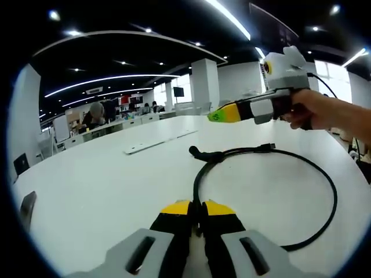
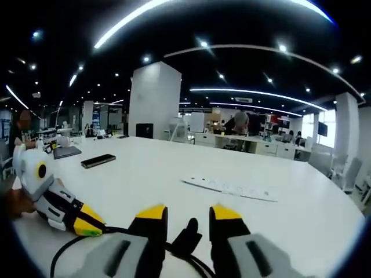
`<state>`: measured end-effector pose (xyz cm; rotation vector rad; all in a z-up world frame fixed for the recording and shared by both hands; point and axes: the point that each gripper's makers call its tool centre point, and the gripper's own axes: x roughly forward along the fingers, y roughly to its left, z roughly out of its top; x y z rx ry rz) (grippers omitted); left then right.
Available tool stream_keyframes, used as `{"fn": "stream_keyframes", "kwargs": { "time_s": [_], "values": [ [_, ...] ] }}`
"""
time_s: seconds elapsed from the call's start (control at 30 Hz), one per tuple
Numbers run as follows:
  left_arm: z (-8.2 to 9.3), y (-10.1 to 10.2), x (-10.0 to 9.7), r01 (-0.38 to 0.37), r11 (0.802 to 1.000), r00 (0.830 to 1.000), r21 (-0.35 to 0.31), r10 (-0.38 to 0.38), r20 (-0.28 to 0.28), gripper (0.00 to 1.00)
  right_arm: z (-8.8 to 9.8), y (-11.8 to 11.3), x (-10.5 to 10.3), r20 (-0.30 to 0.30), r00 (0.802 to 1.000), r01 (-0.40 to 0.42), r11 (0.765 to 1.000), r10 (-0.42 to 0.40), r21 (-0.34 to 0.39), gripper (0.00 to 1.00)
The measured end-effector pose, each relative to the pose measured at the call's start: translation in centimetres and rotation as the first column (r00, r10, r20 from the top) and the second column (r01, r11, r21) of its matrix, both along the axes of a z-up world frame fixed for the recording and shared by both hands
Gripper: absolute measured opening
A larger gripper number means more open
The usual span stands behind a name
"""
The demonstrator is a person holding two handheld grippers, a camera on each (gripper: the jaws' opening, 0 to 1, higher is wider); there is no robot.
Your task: Find the charging cable on the desk, coil it up and secure with Velcro.
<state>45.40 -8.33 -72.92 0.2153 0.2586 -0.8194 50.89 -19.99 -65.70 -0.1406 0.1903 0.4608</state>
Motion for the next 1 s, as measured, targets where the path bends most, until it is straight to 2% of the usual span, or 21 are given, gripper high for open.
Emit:
{"fn": "stream_keyframes", "kwargs": {
  "time_s": [0.4, 1.0],
  "values": [
    [0.0, 0.0, -0.1, 0.0, 1.0, 1.0, 0.0, 0.0, 0.0, 0.08, 0.7, 0.2, -0.5, 0.028, 0.999, -0.017, 1.0, 0.016, 0.01, 0.39],
    [0.0, 0.0, -0.1, -0.002, 1.0, 1.0, 0.009, 0.002, 0.014, 0.08, 2.4, 0.1, -1.6, 0.085, 0.996, -0.036, 0.998, 0.031, 0.06, 0.44]
  ]
}}
